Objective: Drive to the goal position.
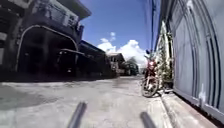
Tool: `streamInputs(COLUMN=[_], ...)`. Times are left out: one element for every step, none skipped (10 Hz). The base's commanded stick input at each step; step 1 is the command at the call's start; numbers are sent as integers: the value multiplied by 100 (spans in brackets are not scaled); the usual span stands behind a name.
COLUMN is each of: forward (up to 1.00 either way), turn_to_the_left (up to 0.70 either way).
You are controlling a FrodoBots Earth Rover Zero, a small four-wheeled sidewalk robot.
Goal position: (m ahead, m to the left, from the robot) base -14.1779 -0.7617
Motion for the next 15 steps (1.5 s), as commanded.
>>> streamInputs(forward=[0, 0, 0, 0, 0, 0, 0, 0, 0, 0, 0, 0, 0, 0, 0], turn_to_the_left=[8, 8, 8, 8, 7, 8, 7, 7, 7, 8, 6, 7, 7, 6, 7])
